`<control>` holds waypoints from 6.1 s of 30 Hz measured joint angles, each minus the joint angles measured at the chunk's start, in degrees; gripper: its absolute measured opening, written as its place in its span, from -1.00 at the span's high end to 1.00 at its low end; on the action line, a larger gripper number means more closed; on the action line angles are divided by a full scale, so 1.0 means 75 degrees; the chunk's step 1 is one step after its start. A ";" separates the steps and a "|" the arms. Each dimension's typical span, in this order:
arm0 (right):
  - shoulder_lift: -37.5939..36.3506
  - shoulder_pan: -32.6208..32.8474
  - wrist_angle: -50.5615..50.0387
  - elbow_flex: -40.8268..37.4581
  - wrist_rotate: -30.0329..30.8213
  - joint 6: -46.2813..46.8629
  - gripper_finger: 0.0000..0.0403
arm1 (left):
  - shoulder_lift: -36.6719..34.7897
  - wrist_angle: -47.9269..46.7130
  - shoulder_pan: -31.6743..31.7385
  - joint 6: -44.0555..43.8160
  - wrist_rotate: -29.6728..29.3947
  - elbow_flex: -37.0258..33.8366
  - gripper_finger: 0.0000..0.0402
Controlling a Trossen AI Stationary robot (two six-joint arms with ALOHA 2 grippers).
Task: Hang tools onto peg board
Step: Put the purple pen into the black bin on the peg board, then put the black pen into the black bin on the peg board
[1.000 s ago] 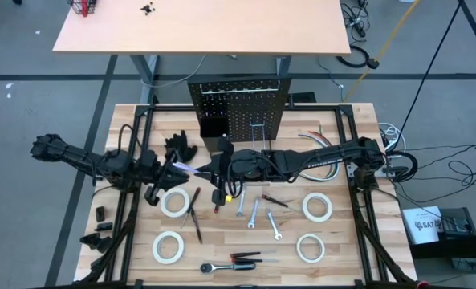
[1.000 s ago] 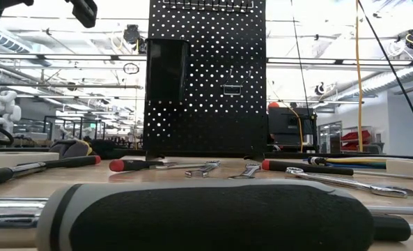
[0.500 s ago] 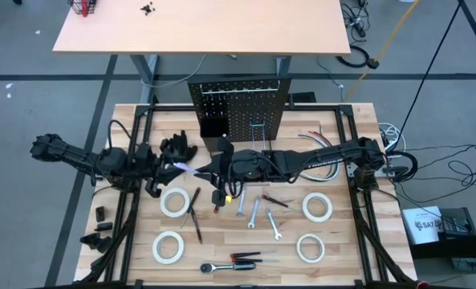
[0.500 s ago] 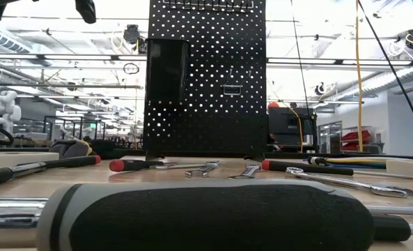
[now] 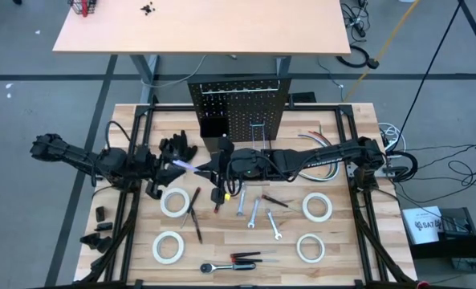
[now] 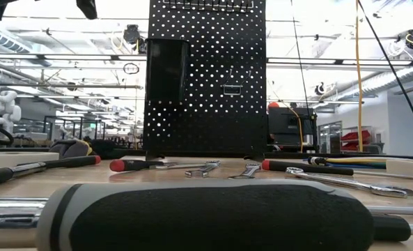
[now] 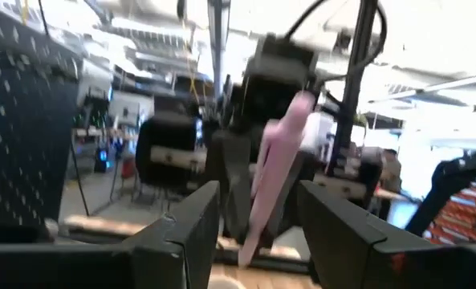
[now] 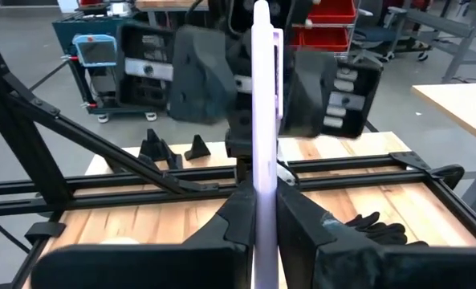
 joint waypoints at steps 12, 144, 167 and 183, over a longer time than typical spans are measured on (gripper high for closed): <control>0.0000 0.0000 0.0005 0.0000 -0.0035 0.0058 0.86 | 0.0000 0.0522 0.0000 0.0020 0.0018 0.0000 0.15; -0.0244 -0.0778 0.0535 0.0000 0.2112 -0.1341 0.16 | 0.0324 -0.5869 0.0000 -0.1864 0.0596 0.1859 0.41; -0.0344 0.1522 -0.4408 -0.0295 -0.0858 0.0863 0.17 | 0.3301 -0.5933 -0.0890 -0.3262 0.2330 0.1620 0.41; -0.1708 0.2282 -0.1351 -0.3885 -0.1084 0.1484 0.17 | 0.5462 -0.3100 -0.3249 -0.6243 0.0426 0.1623 0.41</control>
